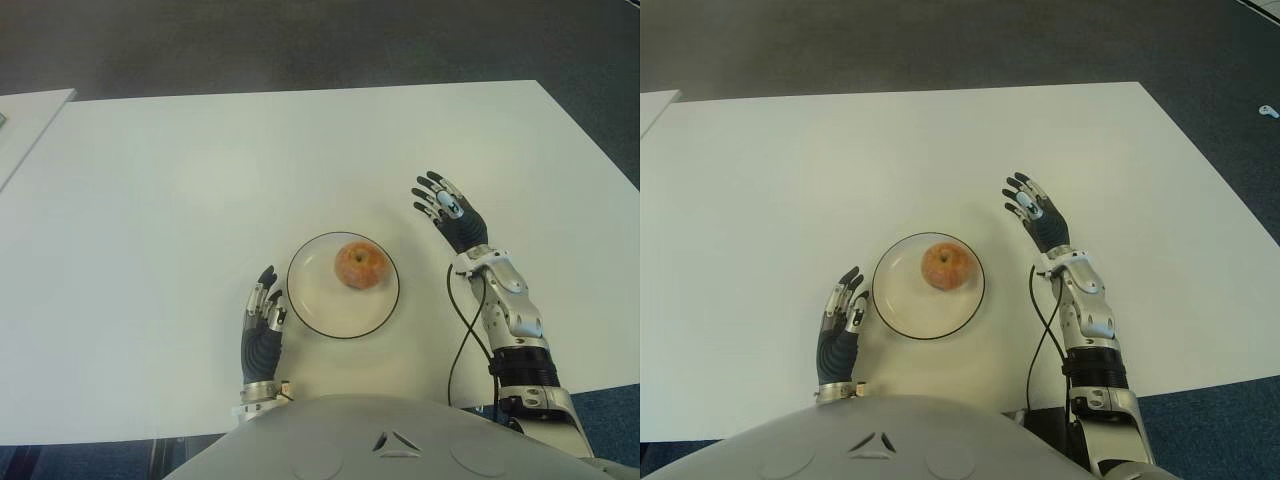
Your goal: Put the apples into the plate.
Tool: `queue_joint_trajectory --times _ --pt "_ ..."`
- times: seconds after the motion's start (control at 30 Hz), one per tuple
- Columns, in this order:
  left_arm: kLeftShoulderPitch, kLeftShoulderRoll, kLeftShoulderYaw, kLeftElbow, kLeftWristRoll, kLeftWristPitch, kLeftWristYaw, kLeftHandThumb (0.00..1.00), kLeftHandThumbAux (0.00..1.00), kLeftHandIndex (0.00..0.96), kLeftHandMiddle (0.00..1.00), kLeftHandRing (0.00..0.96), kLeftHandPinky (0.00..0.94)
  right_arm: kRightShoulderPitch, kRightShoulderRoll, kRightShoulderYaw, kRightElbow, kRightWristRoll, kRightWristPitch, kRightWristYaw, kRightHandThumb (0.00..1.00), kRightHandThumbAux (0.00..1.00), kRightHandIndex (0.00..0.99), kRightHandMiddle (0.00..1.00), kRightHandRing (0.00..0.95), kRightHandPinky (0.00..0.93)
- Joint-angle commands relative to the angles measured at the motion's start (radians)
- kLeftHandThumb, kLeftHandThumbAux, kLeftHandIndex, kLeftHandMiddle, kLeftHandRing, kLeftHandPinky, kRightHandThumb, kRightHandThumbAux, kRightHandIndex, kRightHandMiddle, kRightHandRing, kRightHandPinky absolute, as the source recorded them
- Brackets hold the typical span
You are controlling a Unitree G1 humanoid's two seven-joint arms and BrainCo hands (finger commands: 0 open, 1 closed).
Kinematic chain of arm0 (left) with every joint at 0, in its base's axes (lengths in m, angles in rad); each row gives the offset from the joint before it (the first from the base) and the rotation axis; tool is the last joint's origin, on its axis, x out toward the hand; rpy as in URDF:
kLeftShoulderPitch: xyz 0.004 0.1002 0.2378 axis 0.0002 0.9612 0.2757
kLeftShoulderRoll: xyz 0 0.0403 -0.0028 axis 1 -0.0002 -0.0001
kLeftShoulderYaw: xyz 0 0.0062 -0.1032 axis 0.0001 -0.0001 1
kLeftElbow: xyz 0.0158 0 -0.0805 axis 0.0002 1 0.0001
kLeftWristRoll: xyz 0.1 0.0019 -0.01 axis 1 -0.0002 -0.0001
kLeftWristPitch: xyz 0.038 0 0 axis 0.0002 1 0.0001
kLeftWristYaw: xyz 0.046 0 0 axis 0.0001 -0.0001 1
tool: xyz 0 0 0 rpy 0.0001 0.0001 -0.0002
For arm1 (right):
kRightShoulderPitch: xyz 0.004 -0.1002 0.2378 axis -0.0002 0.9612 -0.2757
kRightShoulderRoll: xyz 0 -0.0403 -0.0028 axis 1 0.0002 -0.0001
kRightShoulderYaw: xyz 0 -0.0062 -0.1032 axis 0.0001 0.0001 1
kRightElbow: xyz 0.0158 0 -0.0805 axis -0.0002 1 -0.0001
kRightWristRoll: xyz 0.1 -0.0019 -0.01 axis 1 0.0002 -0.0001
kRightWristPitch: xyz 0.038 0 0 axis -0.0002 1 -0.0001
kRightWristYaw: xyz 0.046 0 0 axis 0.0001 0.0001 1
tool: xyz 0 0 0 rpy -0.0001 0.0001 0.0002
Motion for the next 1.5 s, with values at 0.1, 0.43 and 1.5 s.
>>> queue_joint_trajectory --times 0.1,0.43,1.5 --pt "0.052 -0.076 0.008 -0.018 0.054 0.026 0.088 0.11 0.398 0.19 0.094 0.073 0.085 0.11 0.06 -0.028 -0.029 0.011 0.009 -0.006 0.189 0.477 0.154 0.197 0.147 0.15" --pt "0.069 -0.06 -0.001 -0.037 0.003 0.036 0.115 0.137 0.414 0.261 0.106 0.057 0.047 0.198 0.088 -0.009 0.077 -0.074 -0.13 0.057 0.207 0.479 0.198 0.199 0.156 0.184" --pt "0.042 -0.001 0.113 -0.11 -0.109 0.167 0.013 0.125 0.47 0.065 0.012 0.001 0.003 0.296 0.177 0.074 0.152 -0.159 -0.371 0.11 0.2 0.534 0.129 0.132 0.094 0.121"
